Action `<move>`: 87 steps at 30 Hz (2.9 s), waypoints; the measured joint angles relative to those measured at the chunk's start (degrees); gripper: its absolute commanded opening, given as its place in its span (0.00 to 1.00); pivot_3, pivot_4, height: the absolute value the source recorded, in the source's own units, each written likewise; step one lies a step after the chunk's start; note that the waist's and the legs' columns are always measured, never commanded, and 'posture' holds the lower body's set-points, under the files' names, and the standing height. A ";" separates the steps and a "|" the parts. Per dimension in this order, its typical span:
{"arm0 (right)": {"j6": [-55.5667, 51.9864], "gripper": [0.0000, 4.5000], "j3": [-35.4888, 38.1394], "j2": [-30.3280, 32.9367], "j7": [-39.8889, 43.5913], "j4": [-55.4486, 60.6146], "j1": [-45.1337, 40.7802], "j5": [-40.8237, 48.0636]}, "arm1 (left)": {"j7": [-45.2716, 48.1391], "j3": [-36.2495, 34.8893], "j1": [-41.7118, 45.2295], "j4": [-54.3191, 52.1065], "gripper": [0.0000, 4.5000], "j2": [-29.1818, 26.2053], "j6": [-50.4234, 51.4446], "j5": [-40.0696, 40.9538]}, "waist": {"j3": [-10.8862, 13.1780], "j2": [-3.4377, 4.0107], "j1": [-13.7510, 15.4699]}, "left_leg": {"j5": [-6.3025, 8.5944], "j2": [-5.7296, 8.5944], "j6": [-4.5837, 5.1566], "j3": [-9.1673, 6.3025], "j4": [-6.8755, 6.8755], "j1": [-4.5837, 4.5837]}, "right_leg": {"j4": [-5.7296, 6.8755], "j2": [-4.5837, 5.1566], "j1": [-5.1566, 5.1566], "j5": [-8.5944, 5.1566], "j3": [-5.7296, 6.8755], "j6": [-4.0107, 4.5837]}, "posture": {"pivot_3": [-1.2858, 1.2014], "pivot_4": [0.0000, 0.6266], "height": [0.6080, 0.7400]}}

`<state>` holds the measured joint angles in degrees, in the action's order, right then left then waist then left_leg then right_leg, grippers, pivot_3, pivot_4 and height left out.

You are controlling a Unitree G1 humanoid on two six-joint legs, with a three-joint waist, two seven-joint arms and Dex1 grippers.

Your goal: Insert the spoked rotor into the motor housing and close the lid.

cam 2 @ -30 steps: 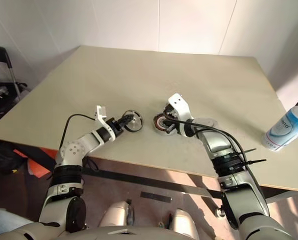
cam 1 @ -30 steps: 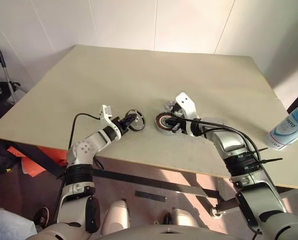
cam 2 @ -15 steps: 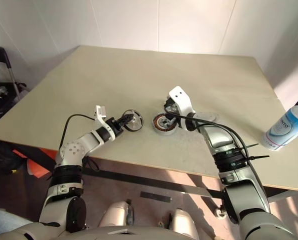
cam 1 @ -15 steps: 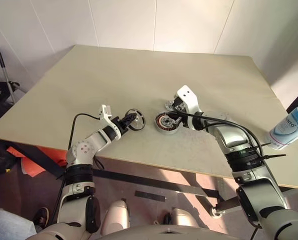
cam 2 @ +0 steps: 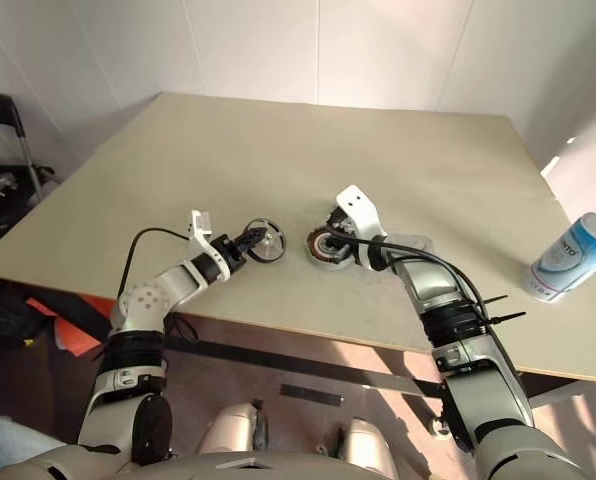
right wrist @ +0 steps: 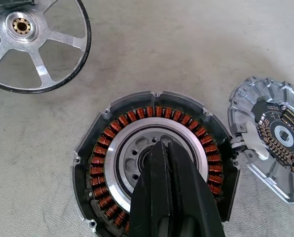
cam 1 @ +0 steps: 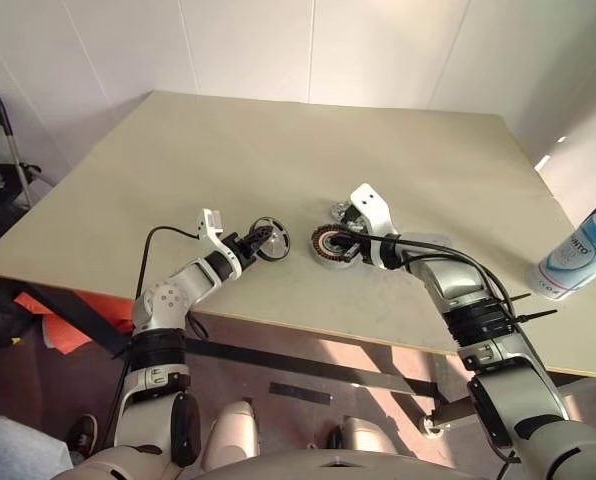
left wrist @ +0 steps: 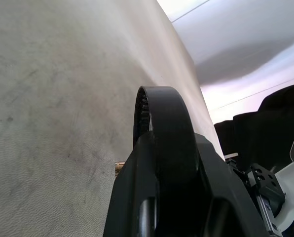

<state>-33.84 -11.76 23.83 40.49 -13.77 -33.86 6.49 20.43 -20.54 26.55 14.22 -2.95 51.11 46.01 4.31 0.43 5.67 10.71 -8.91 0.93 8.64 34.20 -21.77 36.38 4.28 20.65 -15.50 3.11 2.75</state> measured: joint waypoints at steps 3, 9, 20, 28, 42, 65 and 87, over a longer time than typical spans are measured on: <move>-1.18 0.00 0.62 0.92 0.41 2.90 -0.11 0.27 | 0.00 0.05 -0.10 -0.04 0.09 0.14 0.00 -0.01 | 0.02 -0.02 0.00 | 0.00 0.00 0.01 0.00 0.00 -0.18 | 0.00 0.00 0.17 0.00 0.00 0.00 | 0.52 0.00 1.00; -2.55 0.00 1.88 0.77 0.39 5.44 -0.96 0.54 | 0.00 0.63 0.01 -0.03 0.09 0.43 -0.05 -0.03 | 0.02 -0.03 0.00 | 0.02 0.00 0.04 0.00 0.00 -0.21 | -0.01 0.00 0.20 0.00 0.00 0.00 | 0.52 0.00 1.00; -0.90 0.00 1.38 -1.37 -0.87 0.95 0.74 0.19 | -0.22 0.33 0.69 0.09 0.09 0.73 0.23 0.77 | 0.04 -0.06 -0.03 | -0.01 0.00 -0.02 0.00 0.01 -0.07 | 0.05 0.00 0.09 0.00 0.00 0.00 | 0.52 0.00 1.00; -1.52 0.00 5.08 0.75 -1.60 1.63 -2.81 0.53 | -0.07 -1.16 5.62 1.73 0.09 3.32 2.65 5.52 | 0.06 -0.07 0.12 | 0.01 0.02 0.03 0.00 0.02 -0.19 | 0.00 0.00 0.16 0.00 0.00 0.00 | 0.52 0.00 1.00; -2.81 0.00 10.83 4.67 -5.04 2.62 -8.21 0.54 | 4.00 -2.70 15.44 21.78 0.09 9.20 1.00 8.29 | 0.11 -0.14 0.28 | -0.01 0.05 0.19 0.01 0.02 -0.24 | -0.04 0.00 0.19 0.01 0.00 -0.01 | 0.52 0.00 1.00; -6.62 0.00 11.09 7.34 -5.81 6.11 -7.57 0.55 | 11.81 -1.50 20.37 39.79 0.31 10.05 -6.17 -1.53 | 0.12 -0.16 0.47 | -0.01 0.05 0.39 0.00 0.02 -0.24 | -0.09 0.02 0.16 0.02 0.00 -0.01 | 0.52 0.00 1.00; -5.73 0.00 9.57 3.68 -3.25 7.70 -5.77 1.62 | 5.39 -3.11 10.70 13.94 0.58 5.49 3.36 2.00 | 0.13 -0.14 0.34 | 0.03 0.03 0.45 0.01 0.04 -0.22 | -0.02 0.03 0.16 0.01 0.02 0.02 | 0.52 0.00 1.00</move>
<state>-39.57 -2.19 27.51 37.24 -6.07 -39.63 8.11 25.82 -23.65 37.24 28.16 2.54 54.47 48.01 4.44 0.29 6.01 10.75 -8.88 1.38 8.65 34.24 -21.98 36.36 4.31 20.81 -15.49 3.12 2.77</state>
